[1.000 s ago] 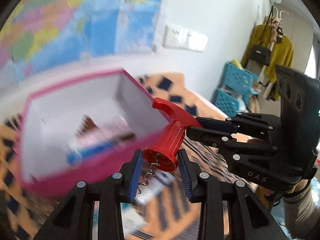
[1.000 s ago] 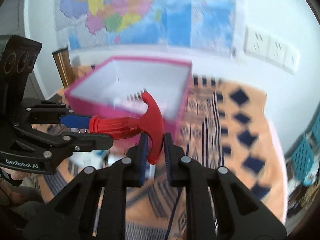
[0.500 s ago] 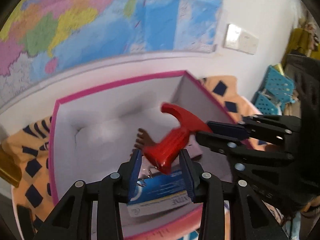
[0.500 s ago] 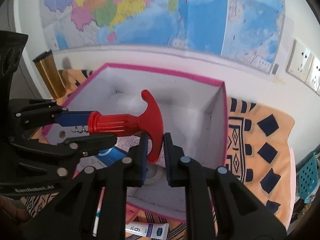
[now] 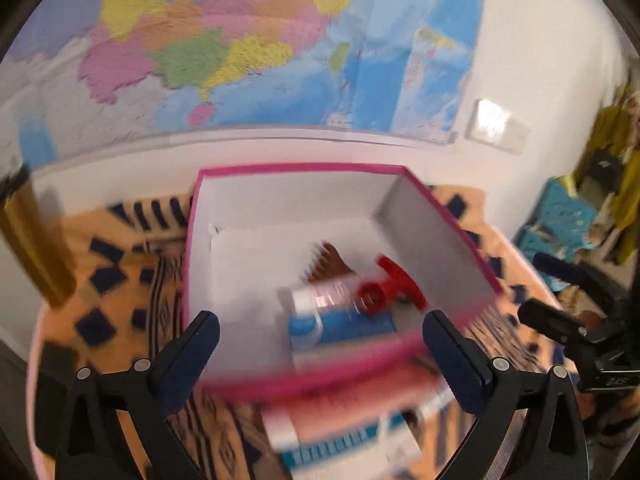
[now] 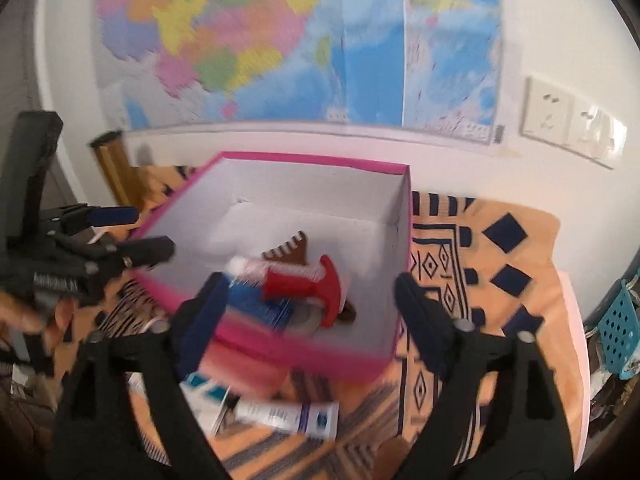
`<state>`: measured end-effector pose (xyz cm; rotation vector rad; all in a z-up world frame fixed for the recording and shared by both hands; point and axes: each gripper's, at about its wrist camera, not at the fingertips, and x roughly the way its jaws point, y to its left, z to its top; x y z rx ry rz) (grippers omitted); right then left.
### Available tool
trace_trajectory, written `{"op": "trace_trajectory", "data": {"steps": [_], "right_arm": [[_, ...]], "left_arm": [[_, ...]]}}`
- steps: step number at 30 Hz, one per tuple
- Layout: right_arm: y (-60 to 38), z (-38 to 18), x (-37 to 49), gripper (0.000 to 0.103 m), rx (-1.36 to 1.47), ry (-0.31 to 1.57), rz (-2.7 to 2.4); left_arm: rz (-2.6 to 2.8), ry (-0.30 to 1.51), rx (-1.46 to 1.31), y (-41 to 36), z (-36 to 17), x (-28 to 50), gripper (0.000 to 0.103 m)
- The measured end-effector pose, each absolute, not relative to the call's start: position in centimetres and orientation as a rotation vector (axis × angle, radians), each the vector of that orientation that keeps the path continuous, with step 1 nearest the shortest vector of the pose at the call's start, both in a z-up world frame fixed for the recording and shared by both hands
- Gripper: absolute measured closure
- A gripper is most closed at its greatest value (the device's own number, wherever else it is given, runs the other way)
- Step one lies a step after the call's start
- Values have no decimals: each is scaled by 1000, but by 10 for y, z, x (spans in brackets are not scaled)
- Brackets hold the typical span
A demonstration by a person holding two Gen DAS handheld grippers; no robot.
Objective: Organize rigid objects
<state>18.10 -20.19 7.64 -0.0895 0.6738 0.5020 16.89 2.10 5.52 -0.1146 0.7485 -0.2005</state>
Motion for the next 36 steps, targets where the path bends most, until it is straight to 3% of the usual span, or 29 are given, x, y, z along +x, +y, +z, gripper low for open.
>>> {"op": "trace_trajectory", "data": {"steps": [2, 10, 21, 26, 36], "right_arm": [[-209, 70, 153, 9, -85, 662, 539], [-182, -21, 91, 9, -245, 842, 597], [-149, -45, 106, 9, -262, 875, 676], [-131, -58, 118, 22, -301, 912, 714], [-110, -62, 122, 27, -355, 916, 754]], "left_arm": [[-204, 754, -119, 27, 40, 137, 0], [-108, 924, -77, 16, -46, 96, 0], [-218, 982, -126, 12, -67, 121, 0], [-258, 985, -107, 9, -68, 120, 0], [-435, 990, -175, 13, -65, 118, 0]]}}
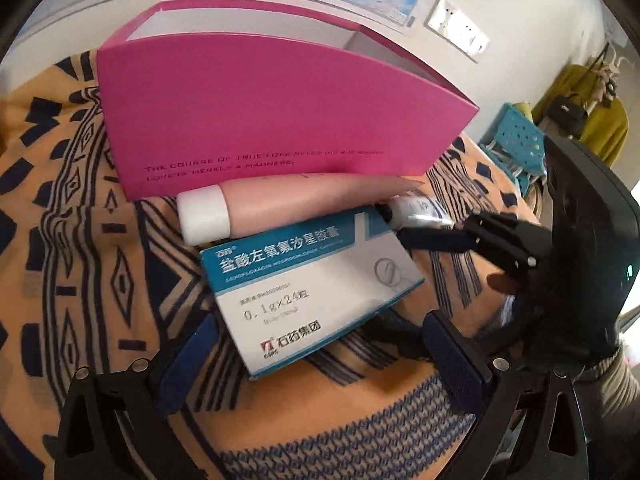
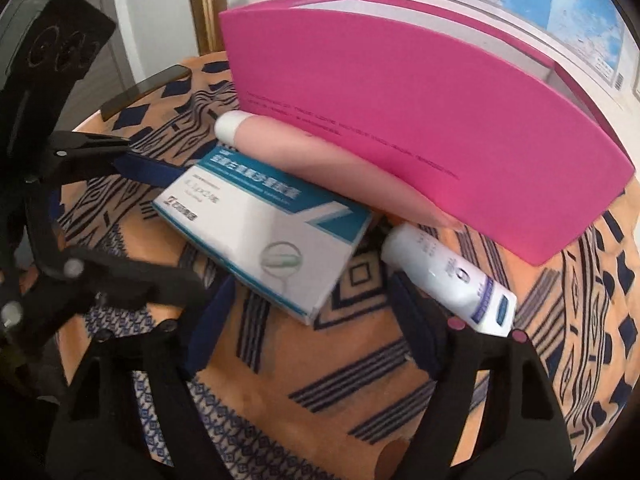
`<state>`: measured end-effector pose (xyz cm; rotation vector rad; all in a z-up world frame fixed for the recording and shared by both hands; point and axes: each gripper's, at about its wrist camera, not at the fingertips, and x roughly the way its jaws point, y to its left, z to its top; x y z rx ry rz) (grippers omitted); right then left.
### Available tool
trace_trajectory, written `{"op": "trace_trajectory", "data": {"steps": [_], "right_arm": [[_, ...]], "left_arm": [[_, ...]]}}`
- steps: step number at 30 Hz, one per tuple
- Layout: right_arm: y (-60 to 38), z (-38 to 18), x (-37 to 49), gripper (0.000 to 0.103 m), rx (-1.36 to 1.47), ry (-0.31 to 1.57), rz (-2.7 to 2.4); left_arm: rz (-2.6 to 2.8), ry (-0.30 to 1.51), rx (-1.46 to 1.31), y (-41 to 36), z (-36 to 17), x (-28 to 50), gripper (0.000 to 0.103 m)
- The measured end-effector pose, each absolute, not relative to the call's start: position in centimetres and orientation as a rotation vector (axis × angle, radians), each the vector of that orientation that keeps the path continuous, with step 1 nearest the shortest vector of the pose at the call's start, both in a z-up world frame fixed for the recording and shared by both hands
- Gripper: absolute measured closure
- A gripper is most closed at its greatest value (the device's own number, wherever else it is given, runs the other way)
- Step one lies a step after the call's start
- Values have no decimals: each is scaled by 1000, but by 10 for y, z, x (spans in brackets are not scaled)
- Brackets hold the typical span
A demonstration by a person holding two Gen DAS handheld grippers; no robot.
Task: Organize rigid objects
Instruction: 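Grasp the white-and-blue medicine box with the left tool and lift it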
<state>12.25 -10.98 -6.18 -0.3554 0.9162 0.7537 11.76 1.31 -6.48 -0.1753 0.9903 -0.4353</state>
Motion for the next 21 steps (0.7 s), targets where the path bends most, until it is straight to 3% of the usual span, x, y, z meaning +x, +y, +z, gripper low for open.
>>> {"op": "trace_trajectory", "data": {"steps": [3, 21], "right_arm": [[-106, -59, 124, 42, -346, 915, 769], [-118, -37, 103, 54, -340, 843, 768]], "left_arm": [[-459, 982, -255, 20, -65, 123, 0], [-405, 884, -139, 4, -28, 100, 2]]}}
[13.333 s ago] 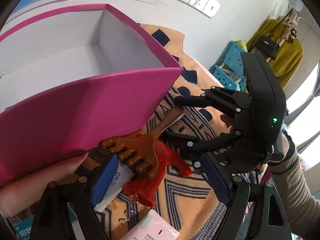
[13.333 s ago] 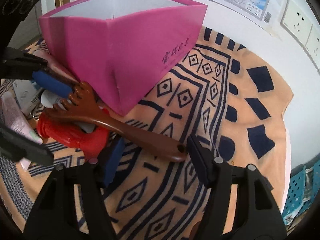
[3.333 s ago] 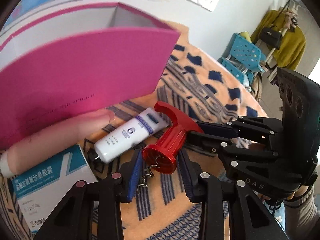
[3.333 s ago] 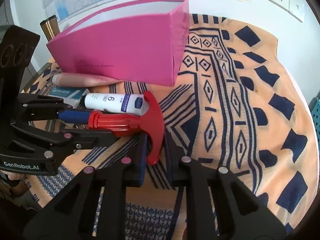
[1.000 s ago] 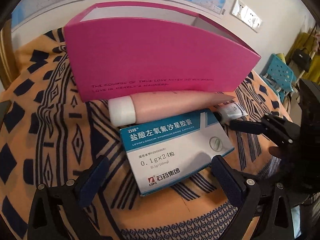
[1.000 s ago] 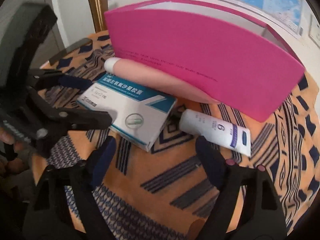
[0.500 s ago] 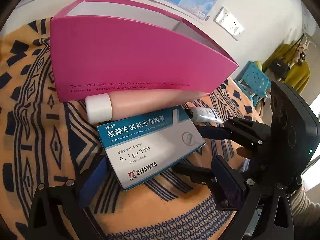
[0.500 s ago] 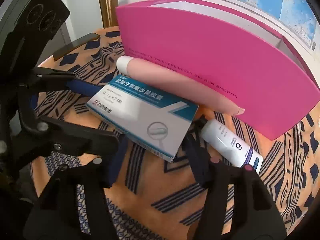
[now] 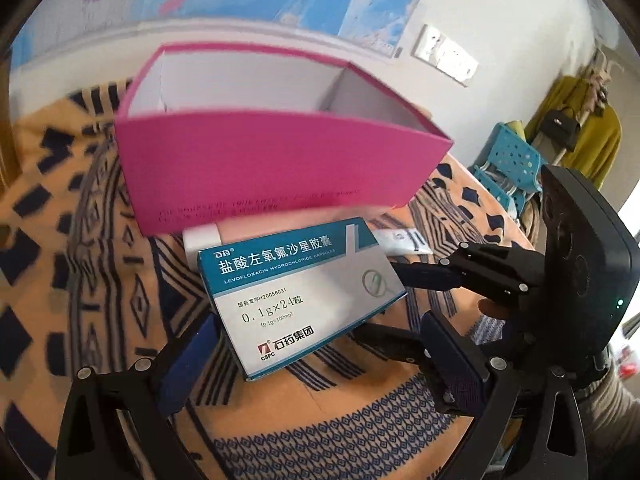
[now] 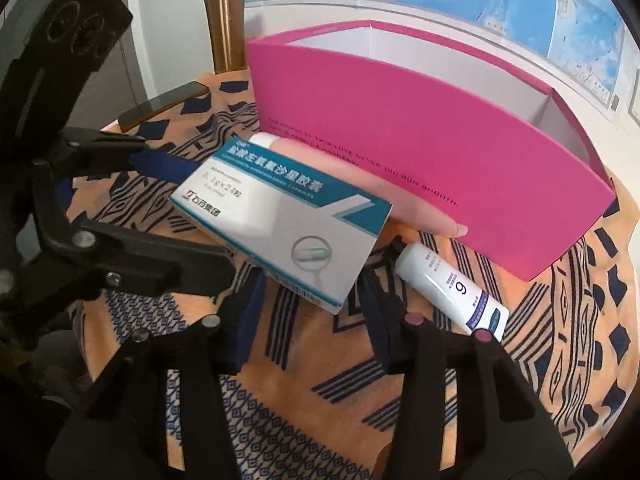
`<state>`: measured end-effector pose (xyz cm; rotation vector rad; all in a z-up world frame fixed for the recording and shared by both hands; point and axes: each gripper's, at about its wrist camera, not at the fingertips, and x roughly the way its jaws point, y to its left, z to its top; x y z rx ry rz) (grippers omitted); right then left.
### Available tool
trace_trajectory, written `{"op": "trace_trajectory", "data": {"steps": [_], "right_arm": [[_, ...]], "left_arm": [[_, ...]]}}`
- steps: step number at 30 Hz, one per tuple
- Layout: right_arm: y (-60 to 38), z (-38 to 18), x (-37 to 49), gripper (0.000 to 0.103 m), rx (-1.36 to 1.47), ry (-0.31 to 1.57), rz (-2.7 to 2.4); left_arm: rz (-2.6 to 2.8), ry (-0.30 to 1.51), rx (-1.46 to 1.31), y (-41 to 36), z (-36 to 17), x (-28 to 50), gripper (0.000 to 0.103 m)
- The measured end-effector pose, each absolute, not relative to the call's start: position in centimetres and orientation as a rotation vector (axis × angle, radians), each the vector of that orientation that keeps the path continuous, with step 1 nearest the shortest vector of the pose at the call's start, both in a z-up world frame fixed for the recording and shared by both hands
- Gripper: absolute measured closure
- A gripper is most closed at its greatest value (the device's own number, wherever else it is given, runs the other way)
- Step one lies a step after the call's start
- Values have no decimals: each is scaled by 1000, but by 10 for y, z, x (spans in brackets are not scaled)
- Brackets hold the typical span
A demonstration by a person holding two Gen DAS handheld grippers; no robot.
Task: Organize rigid objects
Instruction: 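Grasp the white-and-blue medicine box with the left tool and lift it, then lower the medicine box into the pink box and open the left tool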
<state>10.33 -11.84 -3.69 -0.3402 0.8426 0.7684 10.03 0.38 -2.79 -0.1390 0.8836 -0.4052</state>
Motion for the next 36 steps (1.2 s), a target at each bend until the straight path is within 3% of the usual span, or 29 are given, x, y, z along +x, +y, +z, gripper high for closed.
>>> {"op": "trace_trajectory", "data": {"steps": [10, 22, 32, 33, 35, 36], "right_arm": [[-126, 8, 98, 57, -340, 726, 756], [-122, 67, 160, 58, -333, 603, 682], [-113, 52, 247, 58, -274, 710, 602], [-114, 49, 251, 56, -263, 723, 592], [-115, 47, 254, 27, -247, 735, 577], [-117, 46, 255, 22, -242, 735, 571]], "left_arm": [[-393, 811, -98, 10, 15, 103, 2], [-335, 722, 20, -9, 85, 193, 1], [-195, 811, 35, -17, 64, 281, 0], [-175, 819, 39, -16, 61, 284, 0], [-152, 843, 41, -13, 54, 287, 0], [-141, 845, 38, -10, 52, 287, 0]]}}
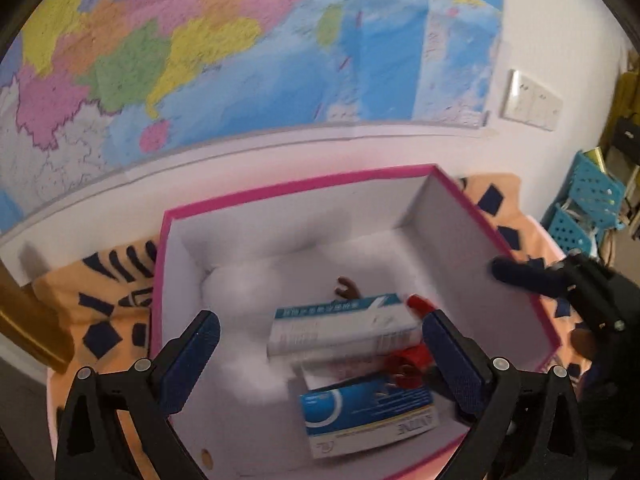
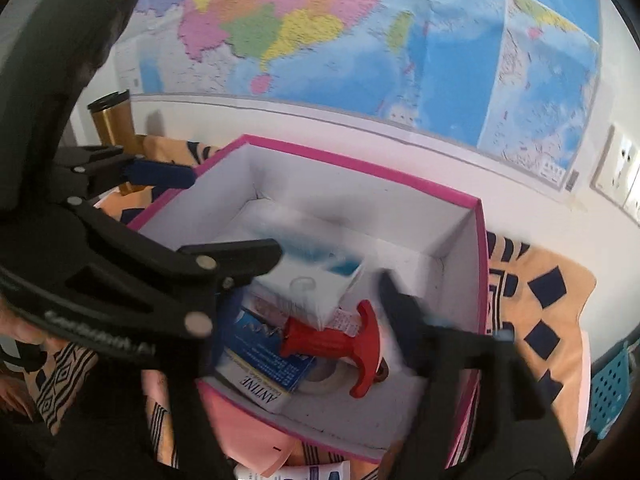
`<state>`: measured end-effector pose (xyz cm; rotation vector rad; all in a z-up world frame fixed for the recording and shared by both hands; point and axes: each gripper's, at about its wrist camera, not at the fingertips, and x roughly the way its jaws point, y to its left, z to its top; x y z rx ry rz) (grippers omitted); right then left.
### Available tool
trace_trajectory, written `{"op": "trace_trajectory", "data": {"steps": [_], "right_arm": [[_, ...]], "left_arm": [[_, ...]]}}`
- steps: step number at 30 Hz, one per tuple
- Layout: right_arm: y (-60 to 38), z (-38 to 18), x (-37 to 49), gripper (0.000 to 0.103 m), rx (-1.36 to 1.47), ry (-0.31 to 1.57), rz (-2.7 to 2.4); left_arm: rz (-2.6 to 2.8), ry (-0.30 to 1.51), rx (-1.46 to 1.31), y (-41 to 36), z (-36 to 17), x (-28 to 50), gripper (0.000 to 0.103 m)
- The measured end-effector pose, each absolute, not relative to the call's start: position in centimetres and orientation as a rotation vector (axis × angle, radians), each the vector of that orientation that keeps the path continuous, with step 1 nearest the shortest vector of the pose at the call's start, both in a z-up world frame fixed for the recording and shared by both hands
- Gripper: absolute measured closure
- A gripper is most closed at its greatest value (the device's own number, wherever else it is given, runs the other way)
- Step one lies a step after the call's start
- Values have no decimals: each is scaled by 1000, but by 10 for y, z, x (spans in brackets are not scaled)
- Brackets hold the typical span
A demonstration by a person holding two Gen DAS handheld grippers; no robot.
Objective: Organize rigid objects
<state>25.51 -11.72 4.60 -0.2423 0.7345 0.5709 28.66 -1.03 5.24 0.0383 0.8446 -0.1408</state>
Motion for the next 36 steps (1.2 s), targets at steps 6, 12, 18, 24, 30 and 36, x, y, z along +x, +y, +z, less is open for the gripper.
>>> {"op": "trace_trajectory", "data": {"steps": [6, 12, 18, 24, 30, 36], "right_arm": [[-142, 51, 245, 19, -200, 716, 531], [-209, 65, 177, 6, -120, 633, 555], [-244, 8, 130, 2, -202, 760, 546], [-230, -40, 137, 2, -265, 860, 594], [-209, -61, 168, 2, -323, 923, 668], [-196, -72, 178, 13, -392, 945, 735]], "left_arm": [[-118, 802, 24, 6, 63, 260, 0], [-236, 710, -66, 16, 63, 164, 0], [-316, 854, -51, -18, -8, 114, 0], [-375, 991, -152, -38, -54, 120, 0], [-379, 1004, -127, -60, -65, 151, 0], [-442, 998, -134, -77, -65, 171, 4]]}}
